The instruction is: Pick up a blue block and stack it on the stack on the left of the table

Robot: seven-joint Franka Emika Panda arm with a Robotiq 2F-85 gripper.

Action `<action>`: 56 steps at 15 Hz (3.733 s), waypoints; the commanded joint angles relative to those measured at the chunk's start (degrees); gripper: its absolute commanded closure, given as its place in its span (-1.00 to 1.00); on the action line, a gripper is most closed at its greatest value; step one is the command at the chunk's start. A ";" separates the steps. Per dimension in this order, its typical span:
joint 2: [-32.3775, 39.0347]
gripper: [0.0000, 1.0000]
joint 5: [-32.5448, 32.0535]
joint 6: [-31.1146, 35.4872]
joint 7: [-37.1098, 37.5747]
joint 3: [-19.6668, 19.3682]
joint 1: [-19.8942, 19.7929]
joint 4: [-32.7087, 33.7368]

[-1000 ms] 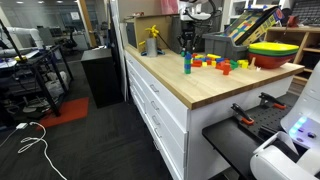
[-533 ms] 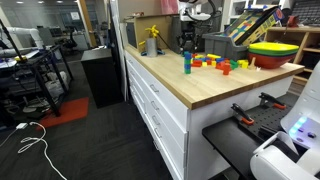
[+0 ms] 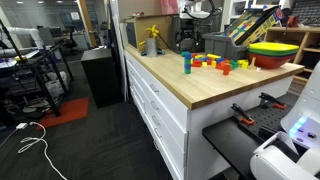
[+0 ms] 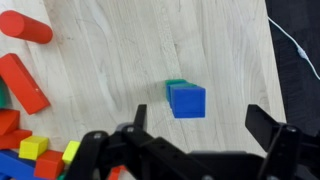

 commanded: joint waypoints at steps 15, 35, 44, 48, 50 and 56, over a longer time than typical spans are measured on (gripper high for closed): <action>-2.19 -1.00 1.63 0.30 -0.14 -5.21 -5.09 2.89; -6.13 -1.00 -5.81 8.22 -10.80 -7.64 -6.72 -9.78; -22.06 -1.00 -6.75 10.89 -16.05 -6.39 -6.74 -18.66; -27.36 -1.00 -5.88 10.51 -15.59 -5.43 -6.09 -20.22; -29.42 -1.00 -5.38 9.76 -15.45 -4.87 -5.81 -20.41; -29.35 -1.00 -5.18 6.56 -12.78 -3.49 -5.89 -18.85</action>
